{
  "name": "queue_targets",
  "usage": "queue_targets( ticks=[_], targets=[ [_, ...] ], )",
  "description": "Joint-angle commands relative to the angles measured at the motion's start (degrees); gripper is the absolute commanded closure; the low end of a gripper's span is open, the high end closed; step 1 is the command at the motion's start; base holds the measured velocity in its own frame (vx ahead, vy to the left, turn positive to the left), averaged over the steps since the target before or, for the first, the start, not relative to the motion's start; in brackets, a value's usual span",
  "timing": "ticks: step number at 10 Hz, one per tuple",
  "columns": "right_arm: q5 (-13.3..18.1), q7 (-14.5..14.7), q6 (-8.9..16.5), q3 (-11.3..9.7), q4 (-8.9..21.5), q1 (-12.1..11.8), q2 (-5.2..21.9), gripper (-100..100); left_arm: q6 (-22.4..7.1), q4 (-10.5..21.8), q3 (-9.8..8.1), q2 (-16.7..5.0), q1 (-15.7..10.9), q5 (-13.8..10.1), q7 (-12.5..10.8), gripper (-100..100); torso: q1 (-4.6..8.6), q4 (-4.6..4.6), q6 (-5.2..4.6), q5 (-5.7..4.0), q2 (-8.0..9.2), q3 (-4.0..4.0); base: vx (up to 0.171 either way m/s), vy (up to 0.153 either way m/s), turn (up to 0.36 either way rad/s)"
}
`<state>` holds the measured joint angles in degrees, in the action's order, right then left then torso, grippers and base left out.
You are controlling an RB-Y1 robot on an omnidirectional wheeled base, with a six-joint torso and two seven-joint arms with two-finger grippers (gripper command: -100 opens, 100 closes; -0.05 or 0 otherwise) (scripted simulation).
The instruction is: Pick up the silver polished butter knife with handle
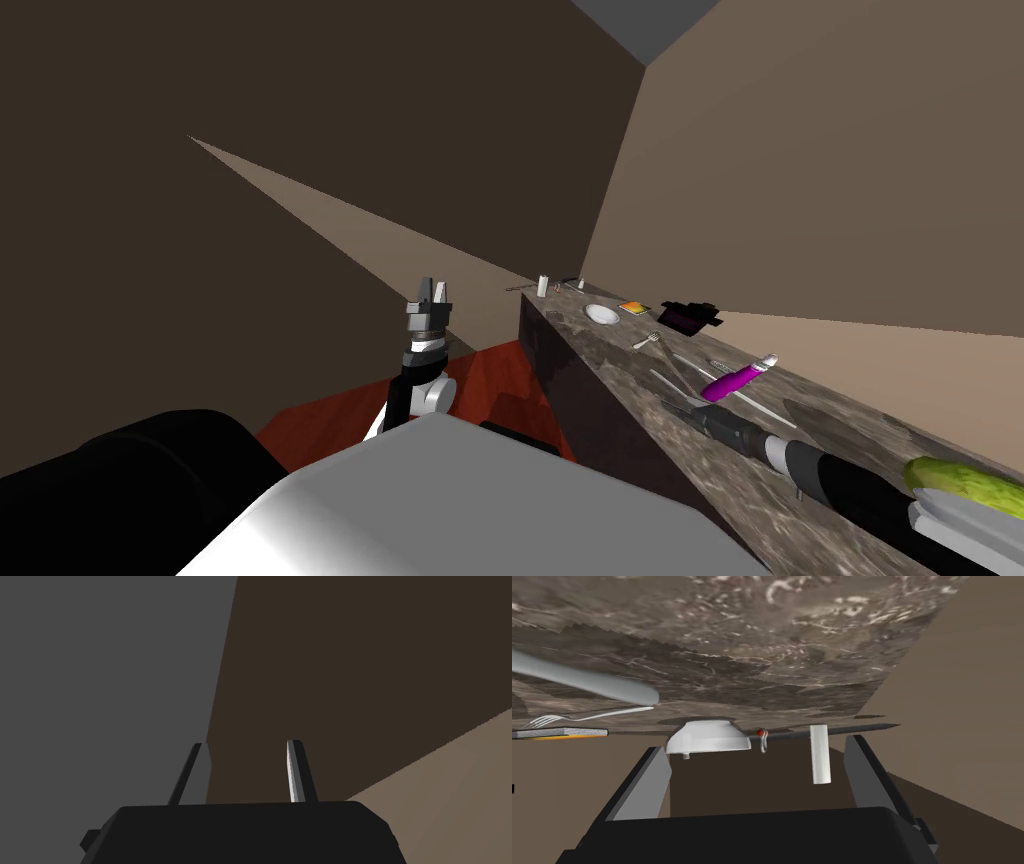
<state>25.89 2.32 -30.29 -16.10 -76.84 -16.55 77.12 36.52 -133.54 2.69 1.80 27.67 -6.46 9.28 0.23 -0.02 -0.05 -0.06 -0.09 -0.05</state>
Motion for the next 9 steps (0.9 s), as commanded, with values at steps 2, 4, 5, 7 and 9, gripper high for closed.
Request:
queue_targets(
  ticks=[2,4,5,7,9],
  targets=[
    [1.43,0.93,-1.15,-1.25,2.18,-1.75,2.96,-100,0.00,0.00,0.00,0.00,0.00,0.00,0.00,0,0.08,-0.01,0.01,-0.01,-0.03,-0.02,0.031,-0.074,0.151],
    [3.33,1.82,-2.61,-3.40,5.20,-3.12,5.98,-100,0.00,0.00,0.00,0.00,0.00,0.00,0.00,0,0.05,-0.01,-0.02,-0.01,-0.03,-0.02,0.035,-0.070,0.141],
    [3.33,1.82,-2.61,-3.40,5.28,-3.12,5.98,-100,0.00,0.00,0.00,0.00,0.00,0.00,0.00,0,0.09,-0.02,-0.01,-0.03,-0.07,-0.04,0.026,-0.060,0.077],
    [4.13,2.20,-3.25,-4.35,6.58,-3.75,7.18,-100,0.00,0.00,0.00,0.00,0.00,0.00,0.00,0,-0.02,0.00,-0.02,0.00,-0.03,-0.02,0.021,-0.043,0.074],
    [5.39,2.80,-4.28,-5.88,8.58,-4.76,8.96,-100,0.00,0.00,0.00,0.00,0.00,0.00,0.00,0,-0.05,0.00,-0.02,0.00,-0.01,-0.01,0.027,-0.052,0.109]
  ],
)
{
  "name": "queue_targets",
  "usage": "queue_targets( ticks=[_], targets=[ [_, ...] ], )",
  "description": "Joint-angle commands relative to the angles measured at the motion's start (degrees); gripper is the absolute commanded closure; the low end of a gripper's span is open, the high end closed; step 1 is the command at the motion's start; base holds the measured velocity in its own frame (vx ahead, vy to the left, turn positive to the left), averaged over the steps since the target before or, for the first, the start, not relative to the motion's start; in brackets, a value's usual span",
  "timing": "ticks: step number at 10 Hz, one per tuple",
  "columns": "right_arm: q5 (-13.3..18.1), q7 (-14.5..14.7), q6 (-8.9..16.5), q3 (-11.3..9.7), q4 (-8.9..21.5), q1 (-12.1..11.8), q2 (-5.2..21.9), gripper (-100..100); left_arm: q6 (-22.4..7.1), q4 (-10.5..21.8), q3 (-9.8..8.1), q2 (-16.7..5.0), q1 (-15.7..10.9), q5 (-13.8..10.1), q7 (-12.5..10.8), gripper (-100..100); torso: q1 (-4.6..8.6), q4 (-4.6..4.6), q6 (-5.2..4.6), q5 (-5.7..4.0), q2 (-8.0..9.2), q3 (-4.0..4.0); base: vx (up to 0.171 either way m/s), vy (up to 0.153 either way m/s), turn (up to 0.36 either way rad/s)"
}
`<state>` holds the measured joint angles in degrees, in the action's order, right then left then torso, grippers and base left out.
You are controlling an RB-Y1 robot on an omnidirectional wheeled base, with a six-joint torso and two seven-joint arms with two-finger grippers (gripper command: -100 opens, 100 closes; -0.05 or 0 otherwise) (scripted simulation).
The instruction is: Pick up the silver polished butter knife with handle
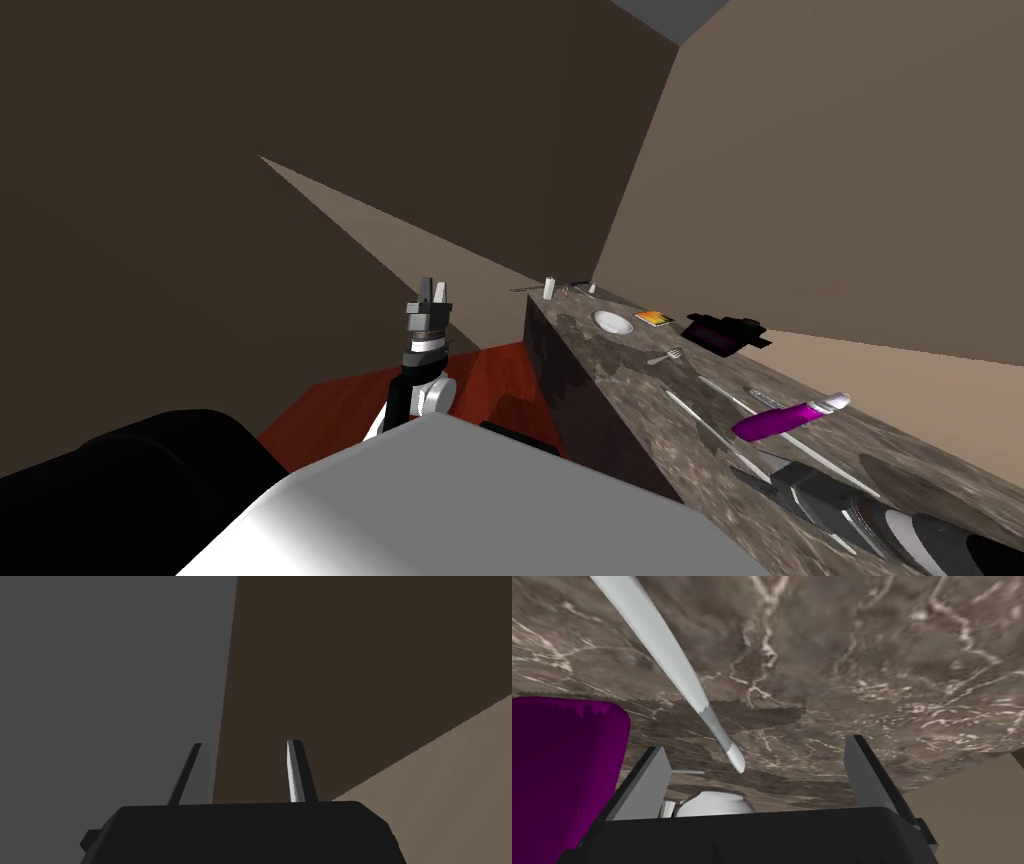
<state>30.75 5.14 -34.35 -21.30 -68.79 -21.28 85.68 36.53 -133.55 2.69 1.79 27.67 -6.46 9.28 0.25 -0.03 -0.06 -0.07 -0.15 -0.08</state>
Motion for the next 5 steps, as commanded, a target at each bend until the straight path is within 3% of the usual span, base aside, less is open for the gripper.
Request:
queue_targets(
  ticks=[1,2,3,4,5],
  targets=[
    [1.25,0.32,-0.82,-1.51,1.64,-0.54,1.39,-100,0.00,0.00,0.00,0.00,0.00,0.00,0.00,0,0.00,0.00,0.00,0.00,0.00,0.00,0.071,-0.094,0.167],
    [0.46,0.20,-0.27,-0.59,0.40,-1.00,1.10,-100,0.00,0.00,0.00,0.00,0.00,0.00,0.00,0,0.10,-0.03,0.01,-0.03,-0.12,-0.06,0.036,-0.050,0.042],
    [0.50,0.28,-0.25,-0.63,0.42,-1.12,1.23,0,0.00,0.00,0.00,0.00,0.01,0.00,0.00,0,-0.03,-0.02,-0.02,-0.03,-0.05,-0.04,0.005,-0.009,-0.004],
    [-0.19,-0.21,0.70,-1.11,1.01,-1.15,0.77,-100,0.00,0.00,0.00,0.00,0.00,0.00,0.00,0,-0.17,0.01,-0.02,0.02,0.05,0.02,-0.053,-0.009,0.206],
    [-0.53,-0.44,1.18,-1.36,1.31,-1.17,0.54,-100,0.00,0.00,0.01,0.01,-0.01,0.00,0.00,0,-0.20,0.04,0.03,0.03,0.22,0.11,-0.097,-0.026,0.242]
  ],
)
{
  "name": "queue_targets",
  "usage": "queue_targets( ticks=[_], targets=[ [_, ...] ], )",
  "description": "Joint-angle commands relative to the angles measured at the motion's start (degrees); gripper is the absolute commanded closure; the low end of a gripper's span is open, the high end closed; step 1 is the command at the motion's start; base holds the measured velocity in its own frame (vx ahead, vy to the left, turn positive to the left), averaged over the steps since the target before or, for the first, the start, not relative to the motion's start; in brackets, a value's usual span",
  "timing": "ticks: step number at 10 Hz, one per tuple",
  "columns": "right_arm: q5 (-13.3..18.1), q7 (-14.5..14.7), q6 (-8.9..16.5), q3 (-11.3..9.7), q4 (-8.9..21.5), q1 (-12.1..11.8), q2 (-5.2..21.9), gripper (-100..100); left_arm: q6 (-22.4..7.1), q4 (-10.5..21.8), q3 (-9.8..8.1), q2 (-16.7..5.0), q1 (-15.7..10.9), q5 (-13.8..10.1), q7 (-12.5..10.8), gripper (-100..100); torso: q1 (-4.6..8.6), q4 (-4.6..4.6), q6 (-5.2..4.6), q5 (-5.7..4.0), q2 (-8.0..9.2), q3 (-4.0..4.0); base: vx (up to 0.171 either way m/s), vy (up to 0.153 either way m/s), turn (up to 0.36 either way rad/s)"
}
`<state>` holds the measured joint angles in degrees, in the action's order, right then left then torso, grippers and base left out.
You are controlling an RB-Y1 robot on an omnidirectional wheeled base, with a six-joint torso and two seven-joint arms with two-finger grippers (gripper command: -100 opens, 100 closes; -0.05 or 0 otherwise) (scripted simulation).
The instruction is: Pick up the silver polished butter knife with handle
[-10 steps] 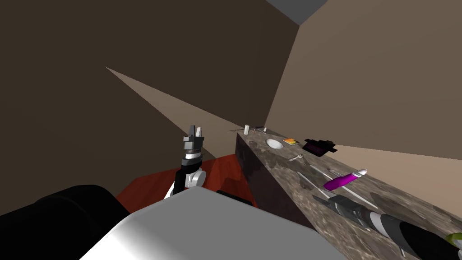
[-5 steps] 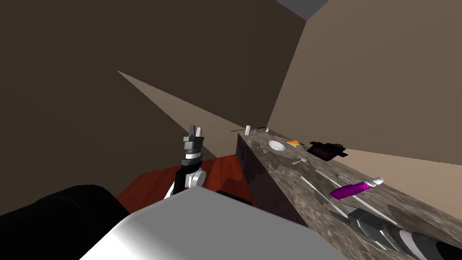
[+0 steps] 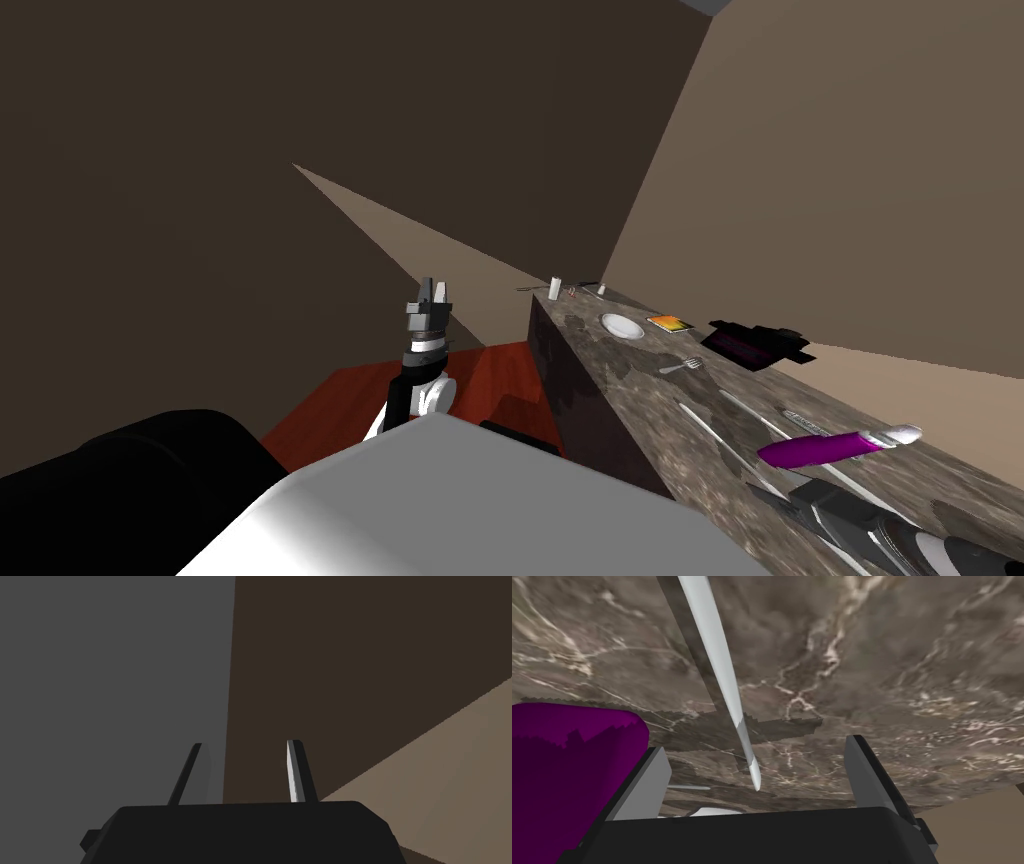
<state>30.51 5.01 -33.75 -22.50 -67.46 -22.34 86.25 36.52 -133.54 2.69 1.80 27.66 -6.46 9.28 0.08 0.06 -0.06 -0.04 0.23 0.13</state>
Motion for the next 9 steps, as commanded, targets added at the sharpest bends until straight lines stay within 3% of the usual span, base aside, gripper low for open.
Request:
queue_targets(
  ticks=[1,4,5,6,9],
  targets=[
    [-0.98,-0.79,1.54,-0.65,0.57,-0.17,-0.48,-100,0.00,0.00,0.00,0.00,0.00,0.00,0.00,0,0.00,0.00,0.00,0.00,0.00,0.00,-0.126,-0.027,0.292],
    [-2.71,-1.98,3.93,-1.88,2.06,-0.29,-1.60,-100,0.00,0.00,0.00,0.00,0.00,0.00,0.00,0,0.01,0.03,0.00,-0.01,0.11,0.07,-0.116,-0.017,0.309],
    [-2.33,-1.65,3.28,-1.53,1.55,-0.33,-1.20,-100,0.00,0.00,0.00,0.00,-0.01,0.00,0.00,0,-0.04,0.04,0.00,0.00,0.18,0.11,-0.062,-0.002,0.063],
    [-2.39,-1.80,3.48,-1.60,1.61,-0.28,-1.23,100,0.00,0.00,-0.01,0.00,0.01,0.00,0.00,0,-0.03,0.03,-0.09,0.01,0.02,0.03,-0.009,-0.001,-0.014],
    [-2.41,-1.82,3.52,-1.50,1.66,-0.25,-1.14,100,0.00,0.00,-0.01,0.00,0.02,0.00,0.00,0,-0.01,-0.09,-0.05,-0.10,-0.25,-0.16,-0.001,-0.002,-0.001]
  ],
)
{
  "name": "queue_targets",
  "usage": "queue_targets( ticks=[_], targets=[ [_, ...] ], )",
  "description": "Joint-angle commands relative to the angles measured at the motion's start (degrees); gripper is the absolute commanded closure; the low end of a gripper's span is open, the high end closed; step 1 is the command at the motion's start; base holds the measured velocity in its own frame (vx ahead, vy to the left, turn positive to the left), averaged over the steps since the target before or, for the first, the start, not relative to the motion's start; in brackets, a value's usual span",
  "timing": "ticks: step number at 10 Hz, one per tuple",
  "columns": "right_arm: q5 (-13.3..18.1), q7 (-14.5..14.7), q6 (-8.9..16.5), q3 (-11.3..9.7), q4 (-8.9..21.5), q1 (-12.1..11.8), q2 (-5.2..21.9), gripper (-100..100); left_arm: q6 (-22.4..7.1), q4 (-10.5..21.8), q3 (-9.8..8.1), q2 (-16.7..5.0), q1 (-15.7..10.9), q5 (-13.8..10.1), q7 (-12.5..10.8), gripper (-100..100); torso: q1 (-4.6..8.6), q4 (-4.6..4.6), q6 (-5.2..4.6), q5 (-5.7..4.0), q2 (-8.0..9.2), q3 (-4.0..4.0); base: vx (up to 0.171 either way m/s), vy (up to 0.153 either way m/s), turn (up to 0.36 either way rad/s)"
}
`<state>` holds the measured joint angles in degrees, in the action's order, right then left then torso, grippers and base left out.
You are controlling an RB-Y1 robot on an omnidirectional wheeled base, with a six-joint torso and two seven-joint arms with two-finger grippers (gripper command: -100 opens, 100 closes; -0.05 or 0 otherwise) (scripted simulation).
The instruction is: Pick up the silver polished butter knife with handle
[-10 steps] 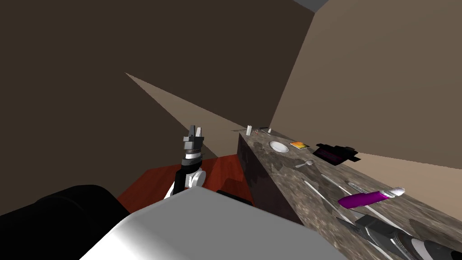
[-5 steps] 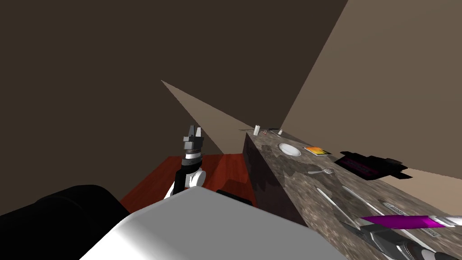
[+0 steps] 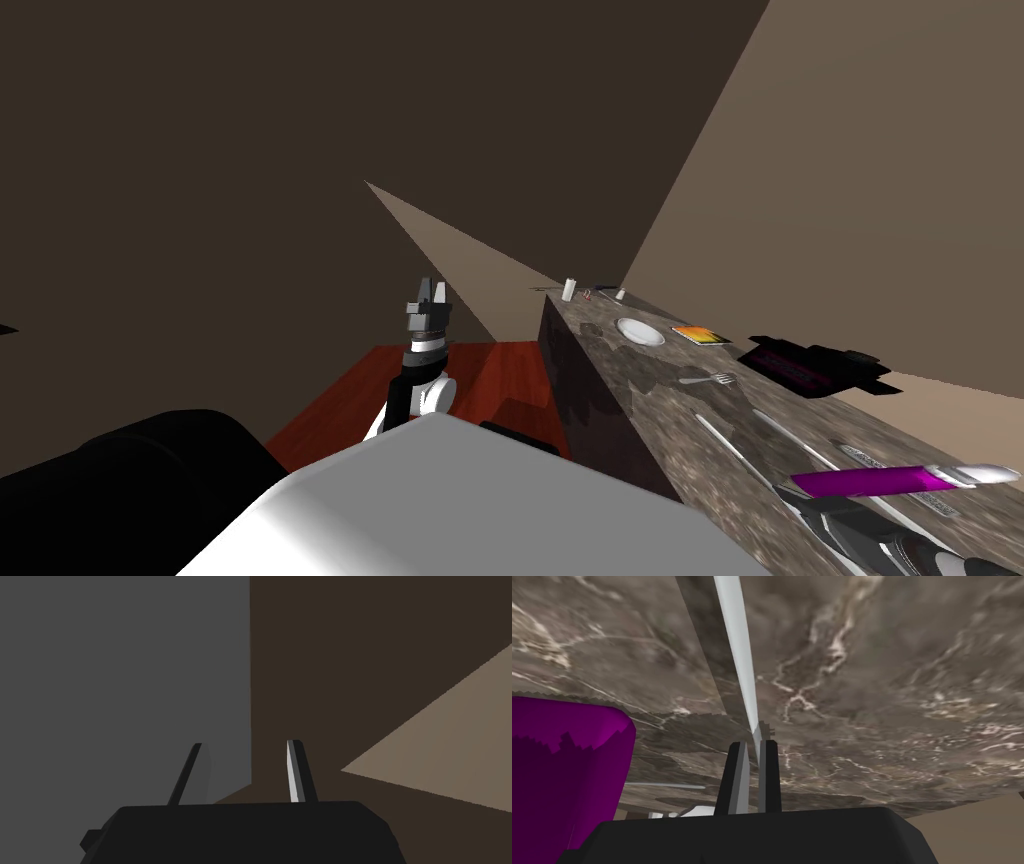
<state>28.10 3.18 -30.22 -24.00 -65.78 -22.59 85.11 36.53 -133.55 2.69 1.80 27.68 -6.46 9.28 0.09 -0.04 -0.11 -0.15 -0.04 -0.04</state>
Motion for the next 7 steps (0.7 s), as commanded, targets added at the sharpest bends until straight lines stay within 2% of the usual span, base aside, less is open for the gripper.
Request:
queue_targets(
  ticks=[1,2,3,6,7],
  targets=[
    [0.00,0.00,0.00,0.00,0.00,0.00,0.00,100,0.00,0.00,0.00,0.00,0.00,0.00,0.00,0,0.00,0.00,0.00,0.00,0.00,0.00,0.000,0.000,0.000],
    [0.00,-0.01,0.00,0.00,0.00,0.00,0.00,0,0.00,0.00,0.00,0.00,0.00,0.00,0.00,0,0.00,0.00,0.01,0.00,-0.01,-0.01,0.000,0.000,0.000],
    [0.39,0.33,-0.56,0.12,-0.21,0.01,-0.01,100,0.00,0.00,0.00,0.00,0.00,0.00,0.00,0,0.01,0.00,0.01,0.00,-0.01,-0.01,0.042,-0.002,-0.270],
    [2.46,1.75,-3.42,1.59,-2.00,0.16,1.34,100,0.01,0.00,-0.01,0.00,0.02,0.00,0.00,0,-0.05,-0.08,-0.07,0.02,-0.37,-0.21,0.125,0.011,-0.359],
    [2.80,1.99,-3.90,1.83,-2.29,0.18,1.56,100,0.01,-0.01,-0.01,0.00,0.02,0.00,0.00,0,-0.05,-0.09,-0.05,0.04,-0.42,-0.24,0.122,0.023,-0.222]
  ],
)
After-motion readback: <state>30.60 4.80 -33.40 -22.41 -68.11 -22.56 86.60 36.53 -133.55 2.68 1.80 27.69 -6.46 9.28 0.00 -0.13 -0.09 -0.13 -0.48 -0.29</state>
